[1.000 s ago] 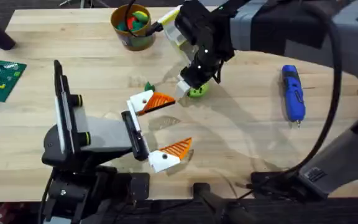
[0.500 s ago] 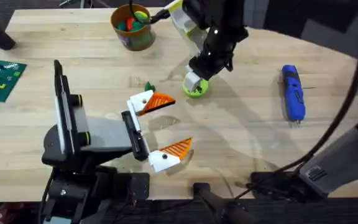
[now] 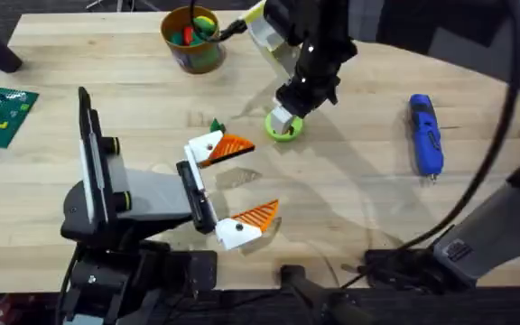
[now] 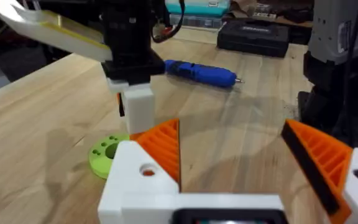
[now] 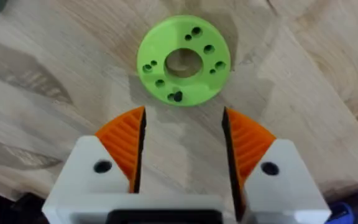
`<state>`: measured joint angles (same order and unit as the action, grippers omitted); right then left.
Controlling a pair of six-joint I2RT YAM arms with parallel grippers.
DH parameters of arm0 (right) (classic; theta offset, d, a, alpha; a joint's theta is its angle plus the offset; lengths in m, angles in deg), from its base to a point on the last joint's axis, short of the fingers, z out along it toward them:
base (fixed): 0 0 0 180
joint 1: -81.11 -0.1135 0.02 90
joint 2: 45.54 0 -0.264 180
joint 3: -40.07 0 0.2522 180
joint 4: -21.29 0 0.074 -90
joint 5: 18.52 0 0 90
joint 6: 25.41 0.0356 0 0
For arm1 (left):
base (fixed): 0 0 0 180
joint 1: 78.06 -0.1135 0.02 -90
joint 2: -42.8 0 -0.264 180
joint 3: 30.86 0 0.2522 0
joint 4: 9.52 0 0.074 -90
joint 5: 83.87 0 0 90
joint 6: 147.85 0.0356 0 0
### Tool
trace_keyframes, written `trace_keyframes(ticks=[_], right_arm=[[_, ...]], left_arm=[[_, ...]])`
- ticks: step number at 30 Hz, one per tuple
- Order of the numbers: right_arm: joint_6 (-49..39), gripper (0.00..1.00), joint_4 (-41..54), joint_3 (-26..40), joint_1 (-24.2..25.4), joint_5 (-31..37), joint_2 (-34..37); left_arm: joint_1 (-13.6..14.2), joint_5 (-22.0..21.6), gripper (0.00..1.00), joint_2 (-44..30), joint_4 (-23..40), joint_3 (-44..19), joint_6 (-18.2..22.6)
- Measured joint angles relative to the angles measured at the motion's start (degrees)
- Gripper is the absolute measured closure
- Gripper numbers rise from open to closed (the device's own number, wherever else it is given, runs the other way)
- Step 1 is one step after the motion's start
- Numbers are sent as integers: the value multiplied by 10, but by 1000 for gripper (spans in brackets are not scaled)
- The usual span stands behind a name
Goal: Pick up the gripper from the table and insert it into the empty holder that is missing its gripper. Then pick up a screw, insert it into the mounting hole, and use the screwdriver to tighten it. Finally, clean up the table by picking up the vegetable and placing it into the bucket.
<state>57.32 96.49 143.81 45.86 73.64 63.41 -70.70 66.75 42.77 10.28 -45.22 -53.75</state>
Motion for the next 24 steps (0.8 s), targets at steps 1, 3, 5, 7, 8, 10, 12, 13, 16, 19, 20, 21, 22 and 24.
trace_keyframes(ticks=[1,3,5,7,8,10,12,13,16,19,20,21,22,24], right_arm=[[0,337,0,0,0,0,5],[1,337,0,0,-1,0,13],[3,337,1,0,-1,0,20],[4,337,1,0,-2,0,24],[4,337,1,0,-3,0,25],[5,337,1,0,-4,0,25],[6,337,1,0,-6,0,26],[6,337,1,0,-6,0,28],[7,337,-1,0,-7,0,37],[7,337,-6,0,-7,0,49],[7,337,-6,0,-7,0,51],[7,337,-6,0,-7,0,53],[7,337,-7,0,-7,0,54],[7,337,-7,0,-7,0,54]], left_arm=[[0,0,8,0,0,0,0],[0,0,8,0,0,0,0],[0,0,8,0,0,0,0],[0,0,8,0,0,0,0],[0,0,8,0,0,0,0],[0,0,8,0,0,0,0],[0,0,8,0,0,0,0],[0,0,8,0,0,0,0],[0,0,8,0,0,0,0],[0,0,8,0,0,0,0],[0,0,8,0,0,0,0],[0,0,8,0,0,0,0],[0,0,8,0,0,0,0],[0,0,8,0,0,0,0]])
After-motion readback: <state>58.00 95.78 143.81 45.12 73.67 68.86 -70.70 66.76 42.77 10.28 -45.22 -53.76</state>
